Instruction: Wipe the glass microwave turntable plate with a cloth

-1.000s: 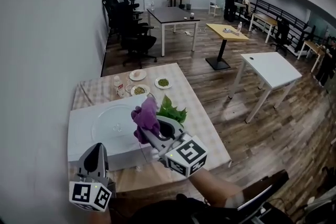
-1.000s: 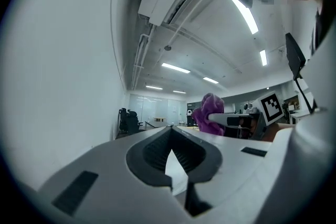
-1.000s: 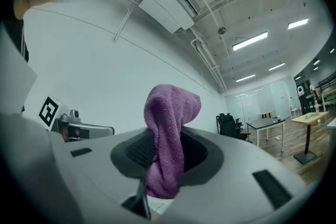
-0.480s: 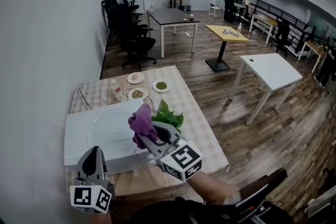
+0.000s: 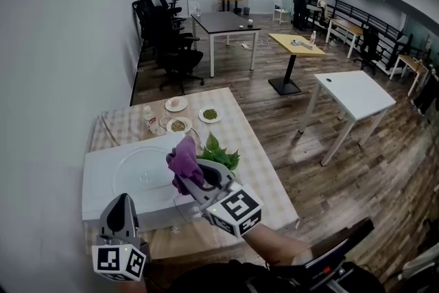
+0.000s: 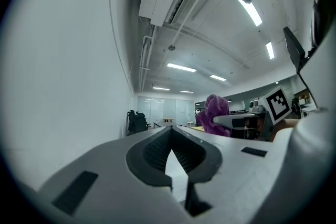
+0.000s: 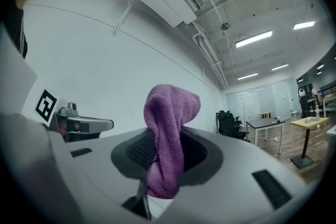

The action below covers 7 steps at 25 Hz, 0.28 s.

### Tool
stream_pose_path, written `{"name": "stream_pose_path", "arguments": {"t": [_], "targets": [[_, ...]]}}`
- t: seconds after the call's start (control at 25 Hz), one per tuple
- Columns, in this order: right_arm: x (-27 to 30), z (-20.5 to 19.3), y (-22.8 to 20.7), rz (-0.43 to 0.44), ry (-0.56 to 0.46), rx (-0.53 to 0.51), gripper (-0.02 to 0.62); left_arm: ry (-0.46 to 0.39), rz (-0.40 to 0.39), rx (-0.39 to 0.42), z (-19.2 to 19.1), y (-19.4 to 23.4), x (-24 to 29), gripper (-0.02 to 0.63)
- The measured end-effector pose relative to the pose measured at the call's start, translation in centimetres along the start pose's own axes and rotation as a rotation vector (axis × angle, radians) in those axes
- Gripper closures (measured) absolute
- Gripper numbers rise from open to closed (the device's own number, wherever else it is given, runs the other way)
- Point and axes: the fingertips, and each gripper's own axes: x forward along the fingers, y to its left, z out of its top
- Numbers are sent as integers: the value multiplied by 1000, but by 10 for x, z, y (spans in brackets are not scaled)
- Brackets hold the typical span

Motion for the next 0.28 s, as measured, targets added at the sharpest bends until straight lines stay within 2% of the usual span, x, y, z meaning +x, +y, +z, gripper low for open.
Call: {"name": "stream_pose_path", "arguments": {"t": [0.28], "targets": [[8,0,1,5,11,-13,483,0,5,-7,-1,5,2,598]]}}
